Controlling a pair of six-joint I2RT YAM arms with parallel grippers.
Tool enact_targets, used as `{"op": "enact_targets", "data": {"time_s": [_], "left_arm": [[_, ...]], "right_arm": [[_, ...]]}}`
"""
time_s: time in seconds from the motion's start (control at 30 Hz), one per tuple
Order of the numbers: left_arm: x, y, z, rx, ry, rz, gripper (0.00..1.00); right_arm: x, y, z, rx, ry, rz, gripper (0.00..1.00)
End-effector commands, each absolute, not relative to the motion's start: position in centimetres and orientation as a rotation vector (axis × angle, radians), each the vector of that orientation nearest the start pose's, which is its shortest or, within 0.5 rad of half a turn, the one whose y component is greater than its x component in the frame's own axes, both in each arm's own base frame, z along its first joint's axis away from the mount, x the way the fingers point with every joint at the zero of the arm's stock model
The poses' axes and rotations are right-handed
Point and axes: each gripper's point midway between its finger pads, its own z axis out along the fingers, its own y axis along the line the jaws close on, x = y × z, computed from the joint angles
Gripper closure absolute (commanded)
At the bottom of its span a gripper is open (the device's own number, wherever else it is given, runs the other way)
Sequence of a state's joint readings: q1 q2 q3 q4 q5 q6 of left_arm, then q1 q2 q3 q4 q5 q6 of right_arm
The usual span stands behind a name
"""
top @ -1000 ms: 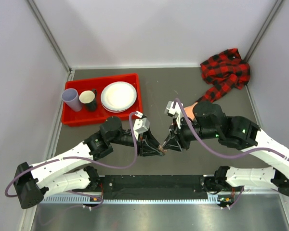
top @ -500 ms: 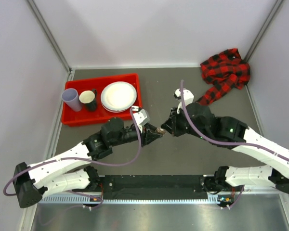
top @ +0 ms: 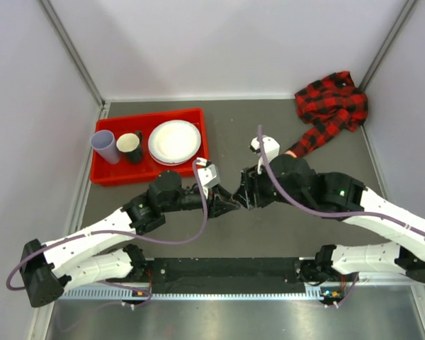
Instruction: Paint the nails
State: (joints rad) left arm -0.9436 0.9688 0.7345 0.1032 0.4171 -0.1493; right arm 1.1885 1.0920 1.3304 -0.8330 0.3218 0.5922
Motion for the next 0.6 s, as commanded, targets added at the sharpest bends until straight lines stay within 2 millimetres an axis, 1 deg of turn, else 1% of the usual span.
{"op": "enact_targets", "data": {"time_s": [0.0,0.03,0.07,0.13,0.2,0.43,0.53,0.57], "left_arm": [[10.2,-32.4,28.3,1.119,1.381,-1.330,1.00],[10.0,-32.3,28.3,1.126,1.382,-1.339,1.00],[9.8,-32.4,28.5,1.136,1.376,-1.348,1.00],[9.6,-32.3,28.6,1.151,1.374,-1.359,1.00],[9.6,-32.4,28.8,1.149,1.375,-1.359,1.00],[9.6,-32.5,29.0,1.149,1.371,-1.366,1.00],[9.3,-32.6,29.1,1.161,1.364,-1.385,1.00],[9.4,-32.6,29.1,1.156,1.366,-1.386,1.00]], "right_arm": [[11.1,27.3,32.4,-0.786,2.080,0.934,0.46],[10.4,27.4,32.3,-0.833,2.079,0.961,0.48],[10.2,27.4,32.1,-0.871,2.074,0.959,0.49],[9.9,27.3,32.1,-0.898,2.069,0.970,0.56],[10.0,27.4,32.0,-0.896,2.065,0.972,0.62],[9.4,28.0,31.8,-0.936,2.065,1.027,0.67],[9.5,28.2,31.5,-0.942,2.068,1.017,0.68],[9.7,28.2,31.5,-0.938,2.067,1.014,0.71]]}}
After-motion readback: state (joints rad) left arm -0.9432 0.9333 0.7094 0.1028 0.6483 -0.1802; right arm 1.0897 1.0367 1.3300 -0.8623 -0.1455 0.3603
